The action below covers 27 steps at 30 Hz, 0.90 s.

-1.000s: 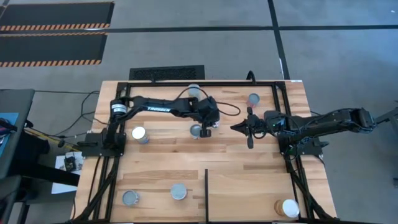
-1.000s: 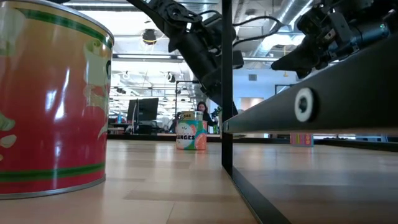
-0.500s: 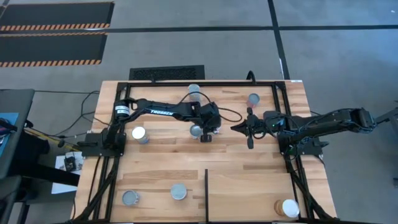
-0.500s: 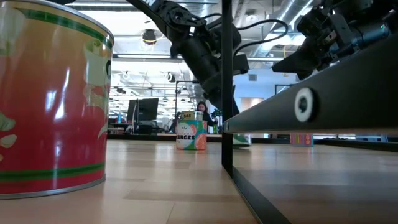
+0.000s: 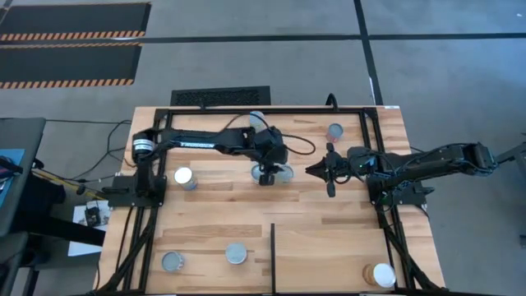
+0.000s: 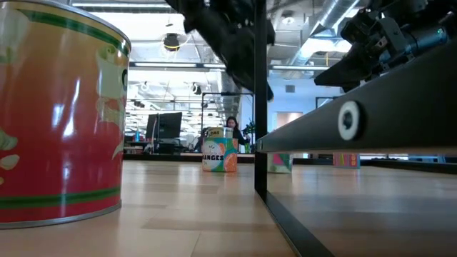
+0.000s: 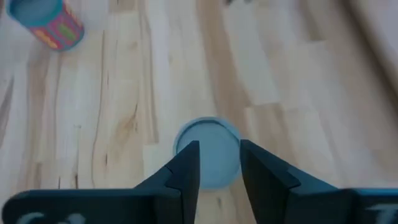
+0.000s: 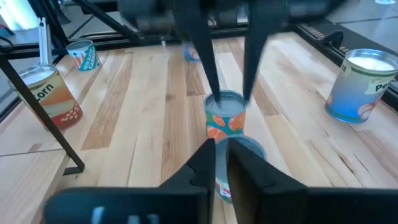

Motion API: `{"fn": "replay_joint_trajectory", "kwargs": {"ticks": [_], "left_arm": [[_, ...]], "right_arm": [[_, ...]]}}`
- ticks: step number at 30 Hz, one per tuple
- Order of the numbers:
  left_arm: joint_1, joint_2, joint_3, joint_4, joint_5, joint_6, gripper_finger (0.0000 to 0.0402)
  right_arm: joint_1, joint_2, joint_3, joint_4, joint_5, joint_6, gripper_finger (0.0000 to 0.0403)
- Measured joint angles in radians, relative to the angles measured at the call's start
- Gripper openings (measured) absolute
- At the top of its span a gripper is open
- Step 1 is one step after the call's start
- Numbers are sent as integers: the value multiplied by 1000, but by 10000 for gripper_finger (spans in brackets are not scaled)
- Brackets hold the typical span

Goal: Pick and place cans onto a shelf
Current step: Put the canned peas on the shelf

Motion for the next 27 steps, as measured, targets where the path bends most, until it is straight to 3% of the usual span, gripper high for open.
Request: {"fn": "replay_joint_trajectory", "kwargs": {"ticks": [4, 8, 10, 17, 27], "left_arm": [[-2, -78, -50, -2, 28, -9, 91], [5, -208, -237, 211, 78, -55, 32], [14, -282, -365, 331, 80, -98, 9], [20, -551, -763, 702, 19, -233, 8], [38, -835, -1122, 978, -78, -287, 0]], "right_arm": [[0, 5, 0, -9, 20, 0, 94], [1, 29, -1, -8, 28, 8, 101], [12, 48, 1, -8, 34, 7, 89], [59, 176, 116, -105, 61, -23, 9], [78, 449, 406, -403, 90, 8, 108]]}}
